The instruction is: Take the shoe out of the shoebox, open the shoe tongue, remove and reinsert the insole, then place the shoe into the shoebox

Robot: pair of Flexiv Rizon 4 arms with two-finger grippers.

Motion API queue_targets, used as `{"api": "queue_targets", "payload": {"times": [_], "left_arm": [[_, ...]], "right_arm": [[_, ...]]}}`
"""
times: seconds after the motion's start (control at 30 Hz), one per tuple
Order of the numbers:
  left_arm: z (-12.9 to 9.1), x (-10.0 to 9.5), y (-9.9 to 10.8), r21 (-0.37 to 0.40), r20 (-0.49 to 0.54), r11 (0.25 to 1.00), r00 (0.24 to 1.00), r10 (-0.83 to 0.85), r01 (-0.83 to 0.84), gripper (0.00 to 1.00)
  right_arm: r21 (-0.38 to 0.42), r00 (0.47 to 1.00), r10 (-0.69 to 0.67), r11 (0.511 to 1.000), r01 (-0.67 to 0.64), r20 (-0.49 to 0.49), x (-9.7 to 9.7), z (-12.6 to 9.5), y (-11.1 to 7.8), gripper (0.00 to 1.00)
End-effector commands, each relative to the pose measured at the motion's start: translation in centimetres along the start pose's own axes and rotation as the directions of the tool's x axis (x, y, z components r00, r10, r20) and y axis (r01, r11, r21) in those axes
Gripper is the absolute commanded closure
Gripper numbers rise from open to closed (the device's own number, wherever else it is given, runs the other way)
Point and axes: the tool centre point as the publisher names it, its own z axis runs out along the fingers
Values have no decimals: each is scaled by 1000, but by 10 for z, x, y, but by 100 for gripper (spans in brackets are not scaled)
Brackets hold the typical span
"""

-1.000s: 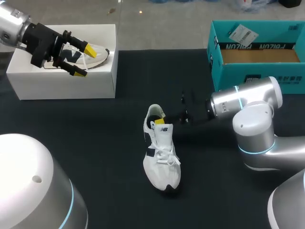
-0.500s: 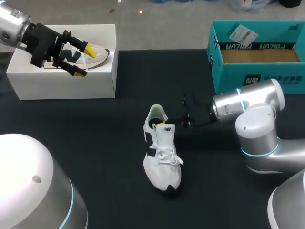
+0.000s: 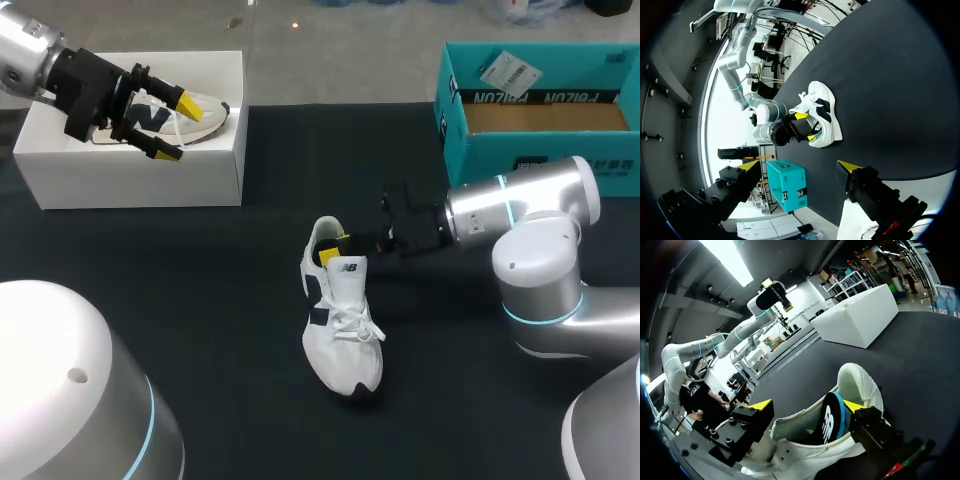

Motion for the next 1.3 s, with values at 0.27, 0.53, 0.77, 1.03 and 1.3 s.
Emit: {"api": "queue_targets", "payload": {"times": [0.27, 0.53, 0.77, 1.03, 1.3], "left_arm": [[-1, 0, 0, 1, -3, 1000, 1000, 1, -1, 0], [-1, 0, 0, 1, -3, 1000, 1000, 1, -1, 0], [-1, 0, 0, 1, -3, 1000, 1000, 1, -1, 0], [-1, 0, 0, 1, -3, 1000, 1000, 1, -1, 0], [-1, 0, 0, 1, -3, 1000, 1000, 1, -1, 0]], "right_arm": [[-19, 999, -45, 999, 45, 27, 12, -12, 23, 0], [-58, 988, 50, 997, -42, 148, 16, -19, 35, 92], [-16, 949, 74, 997, -73, 308, 18, -26, 42, 100], [-16, 949, 74, 997, -73, 308, 18, -26, 42, 100], [-19, 810, 195, 975, -222, 552, 25, -18, 45, 100]]}}
